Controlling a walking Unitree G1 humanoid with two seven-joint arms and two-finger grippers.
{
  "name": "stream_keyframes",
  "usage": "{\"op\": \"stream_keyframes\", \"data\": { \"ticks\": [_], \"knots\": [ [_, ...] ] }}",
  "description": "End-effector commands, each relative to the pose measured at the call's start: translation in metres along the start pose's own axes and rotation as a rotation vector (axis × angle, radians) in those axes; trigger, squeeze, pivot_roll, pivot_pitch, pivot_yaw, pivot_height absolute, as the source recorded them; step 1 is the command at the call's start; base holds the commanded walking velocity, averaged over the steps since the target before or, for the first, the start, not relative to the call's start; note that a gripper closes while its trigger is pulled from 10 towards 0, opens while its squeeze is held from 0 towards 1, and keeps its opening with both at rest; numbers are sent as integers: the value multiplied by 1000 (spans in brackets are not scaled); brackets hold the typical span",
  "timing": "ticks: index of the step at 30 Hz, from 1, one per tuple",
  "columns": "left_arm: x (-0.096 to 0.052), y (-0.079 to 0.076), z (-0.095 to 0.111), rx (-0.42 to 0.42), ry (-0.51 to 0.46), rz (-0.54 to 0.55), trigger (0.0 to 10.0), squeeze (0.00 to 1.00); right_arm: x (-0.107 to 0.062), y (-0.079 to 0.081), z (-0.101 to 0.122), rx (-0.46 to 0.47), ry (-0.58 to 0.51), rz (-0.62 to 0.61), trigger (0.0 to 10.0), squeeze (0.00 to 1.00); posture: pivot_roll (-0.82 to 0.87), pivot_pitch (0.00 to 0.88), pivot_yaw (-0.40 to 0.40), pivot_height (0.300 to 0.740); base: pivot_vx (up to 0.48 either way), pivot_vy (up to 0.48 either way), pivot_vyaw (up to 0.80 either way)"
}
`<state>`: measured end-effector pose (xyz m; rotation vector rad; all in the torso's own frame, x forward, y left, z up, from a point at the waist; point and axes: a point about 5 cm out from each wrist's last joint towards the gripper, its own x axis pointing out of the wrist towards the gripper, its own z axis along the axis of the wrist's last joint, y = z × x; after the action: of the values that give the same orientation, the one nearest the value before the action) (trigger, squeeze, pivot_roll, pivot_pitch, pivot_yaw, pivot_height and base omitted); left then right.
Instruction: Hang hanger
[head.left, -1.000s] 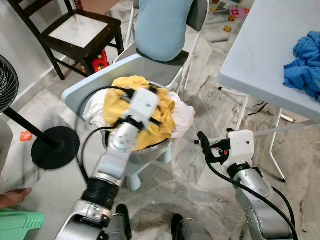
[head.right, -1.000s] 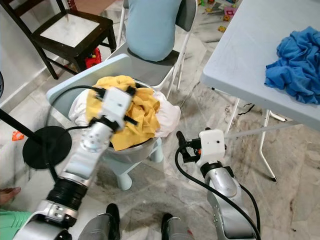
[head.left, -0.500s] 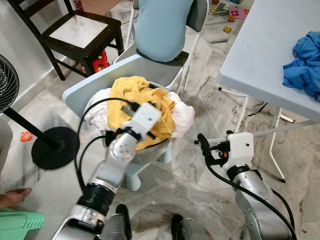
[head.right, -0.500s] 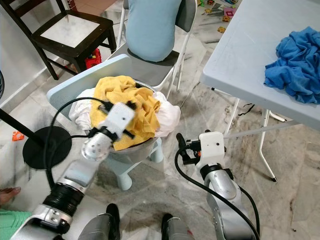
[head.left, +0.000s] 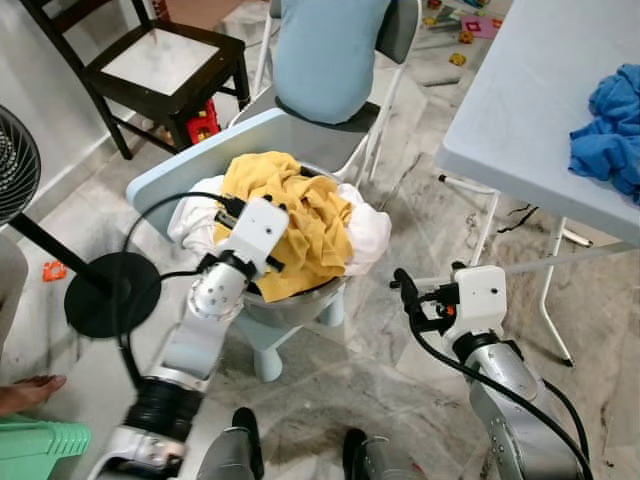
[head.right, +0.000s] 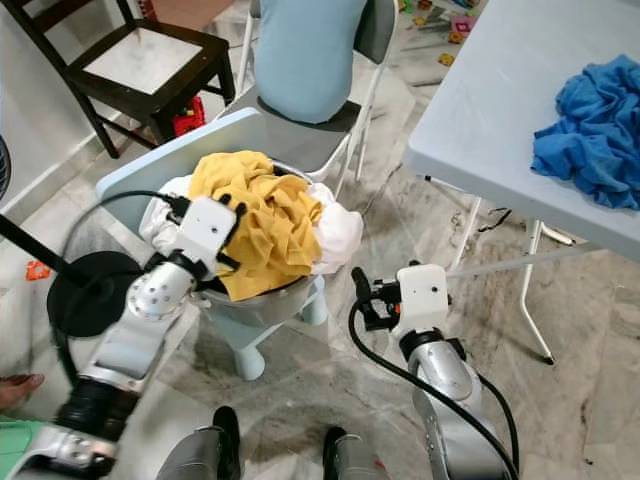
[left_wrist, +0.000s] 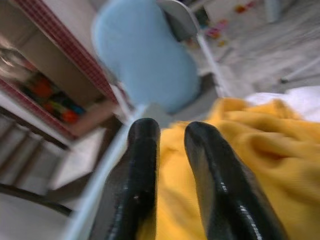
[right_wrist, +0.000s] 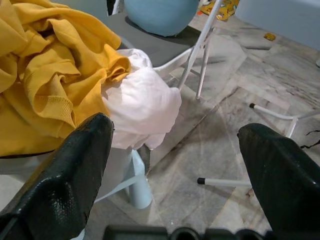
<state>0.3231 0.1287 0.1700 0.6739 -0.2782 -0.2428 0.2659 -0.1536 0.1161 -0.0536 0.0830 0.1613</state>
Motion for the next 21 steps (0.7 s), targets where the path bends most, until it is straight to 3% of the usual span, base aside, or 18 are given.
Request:
{"op": "stream_keyframes", "data": {
  "ticks": [1, 2, 5, 7, 13, 15, 17, 21],
  "knots": [
    [-7, -7, -4, -27, 31, -12, 10000, 1000, -2, -1, -3, -5, 15, -12, 10000, 0, -38, 295, -48, 740, 0, 0, 0],
    [-15, -11, -10, -66, 71, -27, 10000, 1000, -2, -1, -3, -4, 15, -11, 10000, 0, -34, 296, -49, 740, 0, 0, 0],
    [-20, -14, -14, -79, 95, -36, 10000, 1000, -2, -1, -3, -4, 15, -11, 10000, 0, -34, 296, -49, 740, 0, 0, 0],
    [-40, -31, -32, -215, 237, -66, 10000, 1000, -1, 0, -3, 13, 24, 7, 10000, 0, -28, 297, -50, 740, 0, 0, 0],
    [-48, -37, -38, -336, 346, -3, 10000, 1000, -9, 7, 4, 33, 22, 143, 10000, 0, -27, 299, -53, 740, 0, 0, 0],
    [-49, -35, -38, -336, 363, 22, 10000, 1000, -12, 9, 2, 47, 37, 176, 10000, 0, -38, 296, -54, 740, 0, 0, 0],
    [-55, -34, -47, -261, 428, 47, 10000, 1000, -16, 8, -2, 21, 69, 220, 10000, 0, -45, 294, -53, 740, 0, 0, 0],
    [-58, -36, -56, -246, 458, 37, 10000, 1000, -15, -2, -6, 7, 84, 180, 10000, 0, -52, 289, -54, 740, 0, 0, 0]
  ]
}}
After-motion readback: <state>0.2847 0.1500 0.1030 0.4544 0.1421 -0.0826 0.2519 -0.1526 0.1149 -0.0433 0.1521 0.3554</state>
